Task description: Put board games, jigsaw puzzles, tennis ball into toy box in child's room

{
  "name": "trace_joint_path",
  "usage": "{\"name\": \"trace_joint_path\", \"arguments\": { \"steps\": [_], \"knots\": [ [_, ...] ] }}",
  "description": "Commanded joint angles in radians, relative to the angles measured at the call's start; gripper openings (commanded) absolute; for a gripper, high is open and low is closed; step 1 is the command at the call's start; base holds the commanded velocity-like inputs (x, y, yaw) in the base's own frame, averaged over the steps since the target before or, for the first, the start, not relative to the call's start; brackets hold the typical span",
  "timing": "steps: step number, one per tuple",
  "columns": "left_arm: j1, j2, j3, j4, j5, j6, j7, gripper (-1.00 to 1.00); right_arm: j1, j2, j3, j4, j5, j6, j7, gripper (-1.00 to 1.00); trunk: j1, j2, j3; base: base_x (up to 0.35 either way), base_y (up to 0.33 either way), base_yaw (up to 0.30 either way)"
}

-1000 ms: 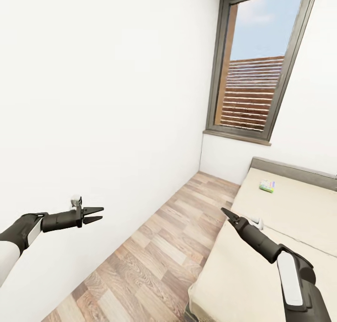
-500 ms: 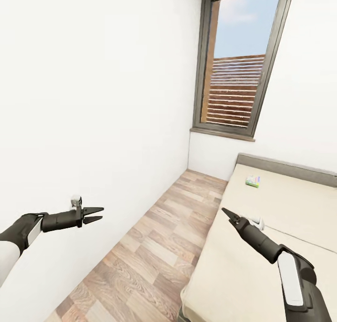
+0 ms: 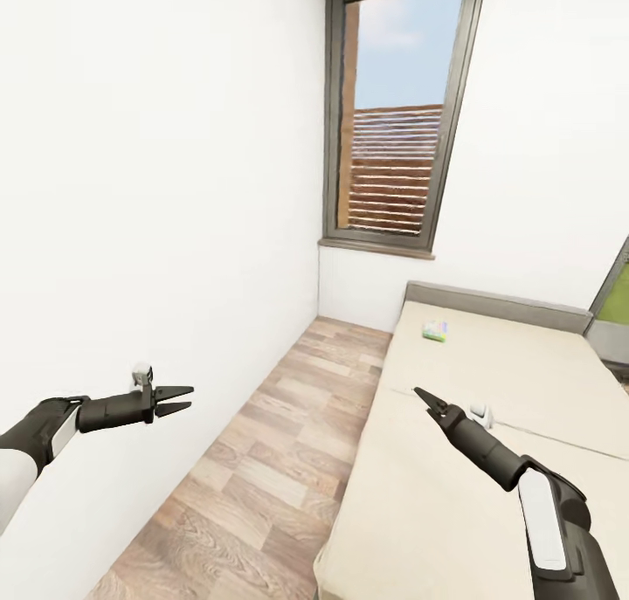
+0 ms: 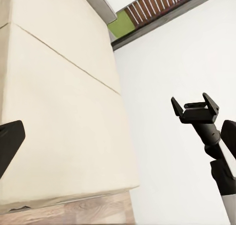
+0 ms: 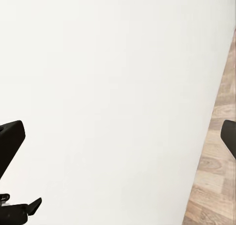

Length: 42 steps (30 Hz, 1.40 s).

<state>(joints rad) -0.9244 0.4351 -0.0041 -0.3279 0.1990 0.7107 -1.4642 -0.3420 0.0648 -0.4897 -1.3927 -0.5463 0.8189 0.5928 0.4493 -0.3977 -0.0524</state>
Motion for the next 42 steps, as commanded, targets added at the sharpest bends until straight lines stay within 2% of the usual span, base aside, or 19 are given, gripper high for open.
{"name": "trace_joint_path", "arguments": {
  "steps": [1, 28, 42],
  "knots": [
    [-0.001, 0.001, -0.001, 0.000, 0.000, 0.010, -0.004, 1.00, -0.002, 0.001, -0.003, 0.000, 0.000, 0.006, 0.004, 1.00, 0.001, -0.002, -0.002, 0.019, 0.001, -0.280],
    [-0.001, 0.001, -0.001, 0.000, 0.000, 0.010, -0.004, 1.00, -0.002, 0.001, -0.003, 0.013, 0.001, 0.005, 0.003, 1.00, 0.001, -0.002, 0.010, 0.002, 0.004, -0.280],
    [-0.001, 0.001, -0.001, 0.000, 0.000, 0.010, -0.004, 1.00, -0.002, 0.001, -0.004, 0.021, 0.000, 0.005, 0.002, 1.00, 0.001, -0.002, 0.016, 0.000, 0.194, -0.280]
  ]
}}
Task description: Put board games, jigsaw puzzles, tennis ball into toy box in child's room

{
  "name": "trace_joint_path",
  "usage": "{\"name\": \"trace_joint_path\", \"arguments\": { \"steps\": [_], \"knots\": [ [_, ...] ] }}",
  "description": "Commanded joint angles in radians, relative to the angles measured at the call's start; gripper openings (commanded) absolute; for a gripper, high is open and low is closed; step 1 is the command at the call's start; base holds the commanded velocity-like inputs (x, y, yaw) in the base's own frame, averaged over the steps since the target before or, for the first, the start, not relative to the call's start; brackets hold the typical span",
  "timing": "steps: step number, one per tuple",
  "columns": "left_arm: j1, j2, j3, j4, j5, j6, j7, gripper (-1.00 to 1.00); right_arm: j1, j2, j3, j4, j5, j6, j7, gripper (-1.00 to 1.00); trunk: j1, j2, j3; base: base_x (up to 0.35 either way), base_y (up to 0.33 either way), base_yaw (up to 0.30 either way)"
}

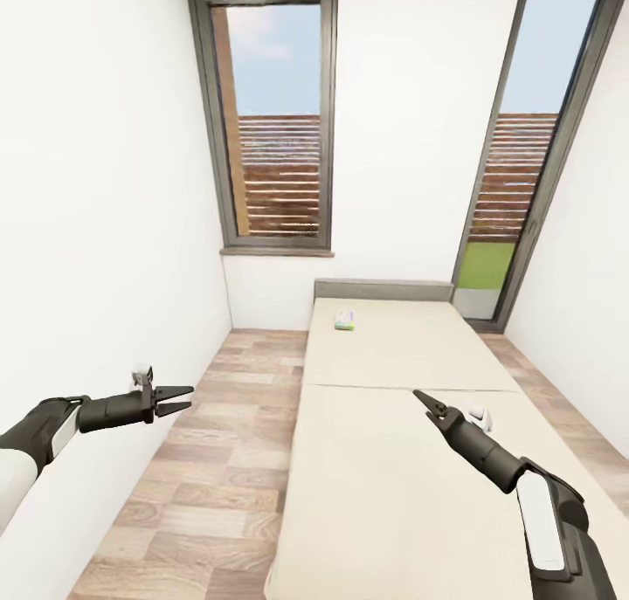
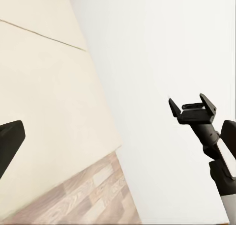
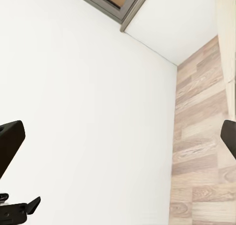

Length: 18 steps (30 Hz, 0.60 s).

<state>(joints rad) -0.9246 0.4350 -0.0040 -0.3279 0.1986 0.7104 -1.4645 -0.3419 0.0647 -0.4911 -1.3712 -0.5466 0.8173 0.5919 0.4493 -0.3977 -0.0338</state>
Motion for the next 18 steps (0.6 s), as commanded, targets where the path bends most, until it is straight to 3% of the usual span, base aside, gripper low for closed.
{"name": "trace_joint_path", "arguments": {
  "steps": [1, 10, 18],
  "knots": [
    [0.000, 0.001, -0.001, 0.000, 0.001, 0.011, -0.003, 1.00, -0.002, 0.001, -0.003, 0.000, 0.001, 0.006, 0.003, 1.00, 0.001, -0.002, -0.002, 0.000, 0.277, -0.280],
    [0.000, 0.001, -0.001, 0.000, 0.001, 0.011, -0.003, 1.00, -0.002, 0.001, -0.003, 0.003, 0.001, 0.005, 0.003, 1.00, 0.001, -0.002, 0.002, 0.012, 0.281, -0.280],
    [0.000, 0.001, -0.001, 0.000, 0.001, 0.010, -0.003, 1.00, -0.002, 0.001, -0.003, 0.004, 0.002, 0.005, 0.003, 1.00, 0.001, -0.002, 0.006, 0.130, 0.218, -0.280]
  ]
}}
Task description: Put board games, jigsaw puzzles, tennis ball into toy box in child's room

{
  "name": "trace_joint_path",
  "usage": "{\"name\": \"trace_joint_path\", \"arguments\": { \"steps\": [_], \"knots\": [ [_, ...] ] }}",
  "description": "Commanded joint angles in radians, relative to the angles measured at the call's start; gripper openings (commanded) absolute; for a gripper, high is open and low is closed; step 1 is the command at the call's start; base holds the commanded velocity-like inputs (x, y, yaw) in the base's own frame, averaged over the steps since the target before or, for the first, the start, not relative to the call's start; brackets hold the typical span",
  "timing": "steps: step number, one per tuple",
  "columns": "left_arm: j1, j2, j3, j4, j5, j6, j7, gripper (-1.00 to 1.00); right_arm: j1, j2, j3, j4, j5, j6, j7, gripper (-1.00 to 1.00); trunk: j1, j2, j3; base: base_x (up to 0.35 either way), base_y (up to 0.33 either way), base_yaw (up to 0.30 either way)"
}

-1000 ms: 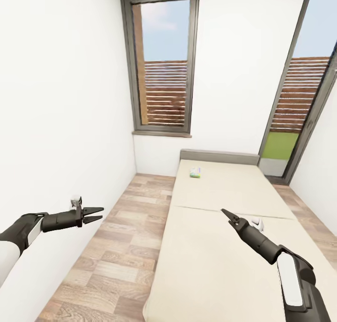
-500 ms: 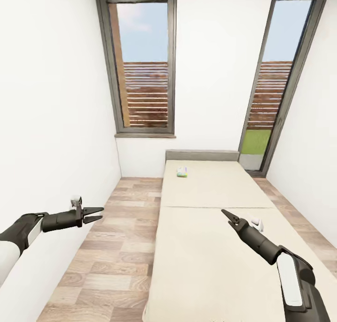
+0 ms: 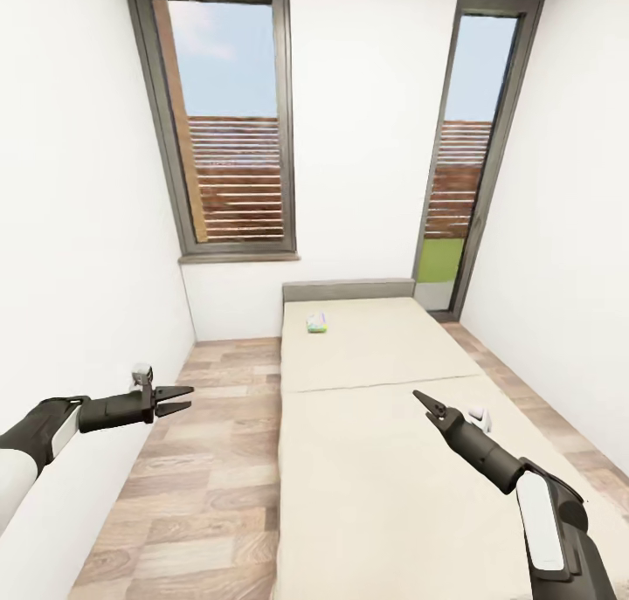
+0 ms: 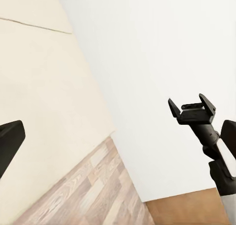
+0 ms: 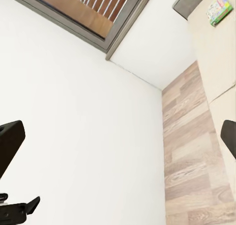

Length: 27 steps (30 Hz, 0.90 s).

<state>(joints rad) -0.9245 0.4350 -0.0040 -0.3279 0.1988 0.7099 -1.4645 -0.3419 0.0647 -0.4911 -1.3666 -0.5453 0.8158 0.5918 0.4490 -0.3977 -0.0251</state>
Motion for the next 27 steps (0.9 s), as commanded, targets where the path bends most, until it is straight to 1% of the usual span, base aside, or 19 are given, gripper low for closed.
{"name": "trace_joint_path", "arguments": {
  "steps": [1, 8, 13, 18, 27],
  "knots": [
    [0.000, 0.001, -0.001, 0.000, 0.001, 0.010, -0.004, 1.00, -0.002, 0.001, -0.003, 0.000, 0.000, 0.006, 0.003, 1.00, 0.001, -0.002, -0.002, 0.163, 0.170, -0.280],
    [0.000, 0.001, -0.001, 0.000, 0.001, 0.010, -0.004, 1.00, -0.002, 0.001, -0.003, 0.004, 0.001, 0.006, 0.003, 1.00, 0.001, -0.002, 0.001, 0.168, 0.134, -0.280],
    [0.000, 0.001, -0.001, 0.000, 0.001, 0.010, -0.004, 1.00, -0.002, 0.001, -0.003, 0.005, 0.001, 0.006, 0.003, 1.00, 0.001, -0.002, 0.004, 0.128, 0.070, -0.280],
    [0.000, 0.001, -0.001, 0.000, 0.001, 0.010, -0.004, 1.00, -0.002, 0.001, -0.003, 0.006, 0.001, 0.006, 0.003, 1.00, 0.001, -0.002, 0.006, 0.043, 0.072, -0.280],
    [0.000, 0.001, -0.001, 0.000, 0.001, 0.010, -0.004, 1.00, -0.002, 0.001, -0.004, 0.008, 0.001, 0.006, 0.003, 1.00, 0.001, -0.002, 0.011, 0.009, 0.161, -0.280]
  ]
}}
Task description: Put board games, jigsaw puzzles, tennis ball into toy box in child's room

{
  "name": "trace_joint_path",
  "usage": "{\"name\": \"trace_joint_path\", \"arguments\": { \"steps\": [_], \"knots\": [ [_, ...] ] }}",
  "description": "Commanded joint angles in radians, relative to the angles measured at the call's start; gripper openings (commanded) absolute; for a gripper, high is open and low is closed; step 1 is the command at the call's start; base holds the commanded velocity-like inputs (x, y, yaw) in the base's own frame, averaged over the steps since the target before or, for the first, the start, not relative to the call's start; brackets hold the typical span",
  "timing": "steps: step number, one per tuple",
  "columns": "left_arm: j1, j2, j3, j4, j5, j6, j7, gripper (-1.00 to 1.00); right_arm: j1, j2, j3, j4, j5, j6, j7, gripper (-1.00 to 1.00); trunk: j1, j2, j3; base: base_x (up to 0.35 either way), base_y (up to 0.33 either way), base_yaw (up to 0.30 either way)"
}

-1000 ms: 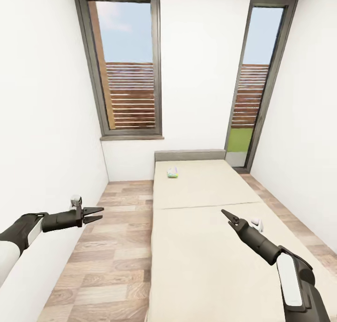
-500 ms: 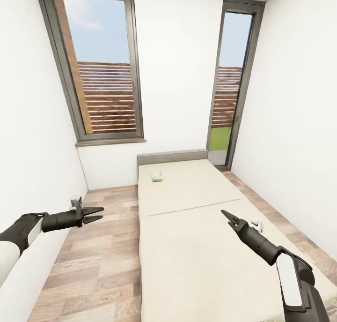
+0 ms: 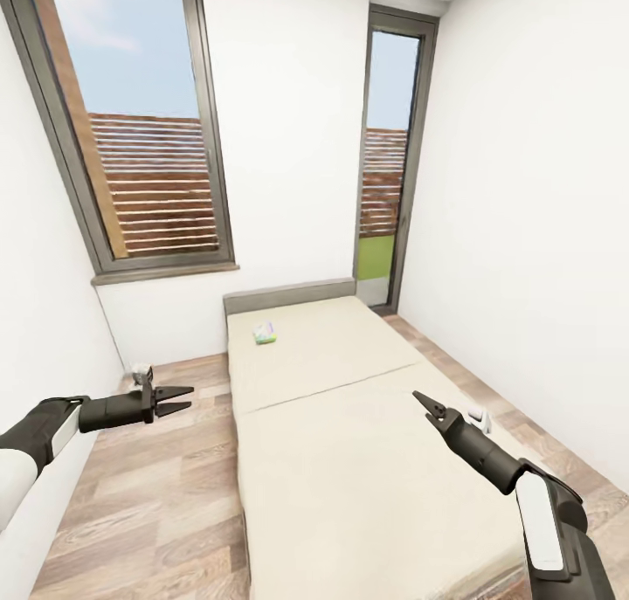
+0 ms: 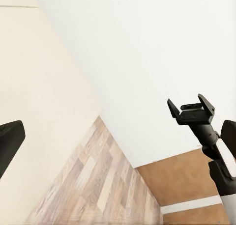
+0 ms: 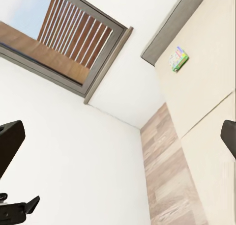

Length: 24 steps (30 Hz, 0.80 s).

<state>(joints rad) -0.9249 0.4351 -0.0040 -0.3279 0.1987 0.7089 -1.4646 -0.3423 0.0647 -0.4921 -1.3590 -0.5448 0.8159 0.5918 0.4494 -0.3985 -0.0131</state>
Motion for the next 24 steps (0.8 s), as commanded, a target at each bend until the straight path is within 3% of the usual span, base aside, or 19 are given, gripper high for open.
{"name": "trace_joint_path", "arguments": {
  "steps": [1, 11, 24],
  "knots": [
    [0.000, 0.001, -0.001, 0.000, 0.001, 0.011, -0.003, 1.00, -0.001, 0.001, -0.003, 0.000, 0.000, 0.006, 0.003, 1.00, 0.001, -0.002, -0.001, 0.002, 0.072, -0.280],
    [0.000, 0.001, -0.001, 0.000, 0.001, 0.010, -0.003, 1.00, -0.001, 0.001, -0.002, 0.001, 0.000, 0.006, 0.005, 1.00, 0.001, -0.002, 0.003, 0.000, 0.023, -0.249],
    [0.000, 0.001, -0.001, 0.000, 0.001, 0.011, -0.003, 1.00, -0.001, 0.001, -0.002, 0.001, 0.000, 0.006, 0.004, 1.00, 0.001, -0.002, 0.004, -0.098, 0.114, -0.040]
  ]
}}
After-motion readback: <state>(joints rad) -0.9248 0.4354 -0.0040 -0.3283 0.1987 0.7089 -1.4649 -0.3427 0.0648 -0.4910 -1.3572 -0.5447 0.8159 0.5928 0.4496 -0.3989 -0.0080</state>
